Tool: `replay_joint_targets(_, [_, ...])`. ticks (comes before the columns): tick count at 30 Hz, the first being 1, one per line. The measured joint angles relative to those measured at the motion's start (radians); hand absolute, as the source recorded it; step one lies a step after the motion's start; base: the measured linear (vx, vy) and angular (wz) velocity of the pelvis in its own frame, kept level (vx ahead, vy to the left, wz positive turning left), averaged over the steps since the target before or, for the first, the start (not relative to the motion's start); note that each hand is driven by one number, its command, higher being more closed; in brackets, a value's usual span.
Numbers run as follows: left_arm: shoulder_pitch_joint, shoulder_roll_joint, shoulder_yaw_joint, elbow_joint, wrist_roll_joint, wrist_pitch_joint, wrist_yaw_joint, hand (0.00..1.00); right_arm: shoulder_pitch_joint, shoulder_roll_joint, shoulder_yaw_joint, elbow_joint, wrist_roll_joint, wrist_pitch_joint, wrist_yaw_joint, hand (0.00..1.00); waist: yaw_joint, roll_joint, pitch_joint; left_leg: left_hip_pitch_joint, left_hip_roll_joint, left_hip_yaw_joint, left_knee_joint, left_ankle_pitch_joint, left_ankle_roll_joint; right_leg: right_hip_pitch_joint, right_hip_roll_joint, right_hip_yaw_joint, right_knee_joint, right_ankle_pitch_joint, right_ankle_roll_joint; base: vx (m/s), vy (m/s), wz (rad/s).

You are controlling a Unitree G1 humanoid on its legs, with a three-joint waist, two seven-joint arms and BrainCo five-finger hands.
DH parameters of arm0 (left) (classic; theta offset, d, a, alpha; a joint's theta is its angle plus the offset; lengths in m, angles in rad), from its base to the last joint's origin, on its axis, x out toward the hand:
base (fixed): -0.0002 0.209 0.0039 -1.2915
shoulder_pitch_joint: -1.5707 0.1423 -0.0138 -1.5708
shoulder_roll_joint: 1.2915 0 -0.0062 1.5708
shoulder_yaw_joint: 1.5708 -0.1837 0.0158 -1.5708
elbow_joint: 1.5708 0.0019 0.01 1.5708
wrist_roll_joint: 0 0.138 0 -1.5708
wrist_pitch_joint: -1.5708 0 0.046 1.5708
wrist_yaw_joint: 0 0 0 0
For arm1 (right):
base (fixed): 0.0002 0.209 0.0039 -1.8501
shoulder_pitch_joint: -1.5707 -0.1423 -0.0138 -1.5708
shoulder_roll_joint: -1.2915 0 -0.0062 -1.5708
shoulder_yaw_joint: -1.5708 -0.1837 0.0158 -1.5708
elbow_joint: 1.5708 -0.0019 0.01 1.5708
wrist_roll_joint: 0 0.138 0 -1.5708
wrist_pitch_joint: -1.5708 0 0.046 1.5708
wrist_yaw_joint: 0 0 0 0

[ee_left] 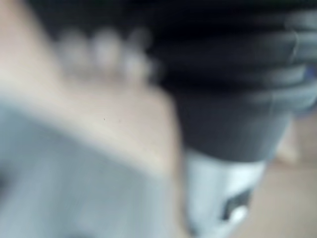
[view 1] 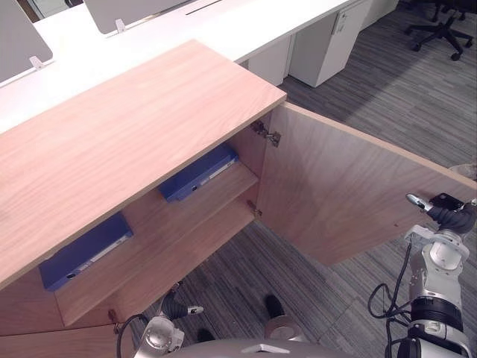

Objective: Walk over to the cabinet, pick up the folder, carry it to the office cabinet, place the folder inside the office cabinet, then close the office cabinet door

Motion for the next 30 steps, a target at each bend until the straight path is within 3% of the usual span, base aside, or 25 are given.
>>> replay_joint_targets(4, [-0.002,0.0,0.0,0.0,0.0,0.0,0.0,0.0,0.0,0.037,0.003,-0.017,-0.001,-0.014,-0.023,0.0,0.002,-0.001,0.0,-0.005,0.002,-0.005,-0.004,0.007,-0.002,0.001,0.001,-0.006,-0.008,0.008,0.002,-0.07,-0.055,0.06])
replay_joint_targets(14, [-0.037,0.0,0.005,0.0,0.001,0.006,0.003,0.0,0.133,0.283,0.04,-0.251,-0.004,-0.041,-0.075,0.0,0.006,-0.017,0.002,-0.004,0.009,-0.003,-0.004,0.02,-0.005,0.004,0.007,-0.004,-0.029,0.031,0.001,-0.08,-0.05,-0.03])
replay_joint_targets(21, [-0.038,0.001,0.005,0.002,0.023,0.022,0.01,0.0,0.36,0.413,0.202,-0.42,-0.021,-0.059,-0.073,0.0,0.008,-0.063,-0.025,0.001,0.031,0.032,-0.004,0.019,-0.022,-0.01,0.03,0.029,-0.029,0.043,-0.011,-0.06,-0.059,-0.14])
replay_joint_targets(30, [-0.044,0.0,-0.029,0.002,0.051,0.023,0.029,0.0,0.622,0.477,0.405,-0.613,-0.059,-0.073,-0.033,0.0,0.007,-0.07,-0.034,0.008,0.046,0.062,-0.004,0.021,-0.029,-0.03,0.044,0.055,-0.008,0.046,-0.025,-0.04,-0.047,-0.13])
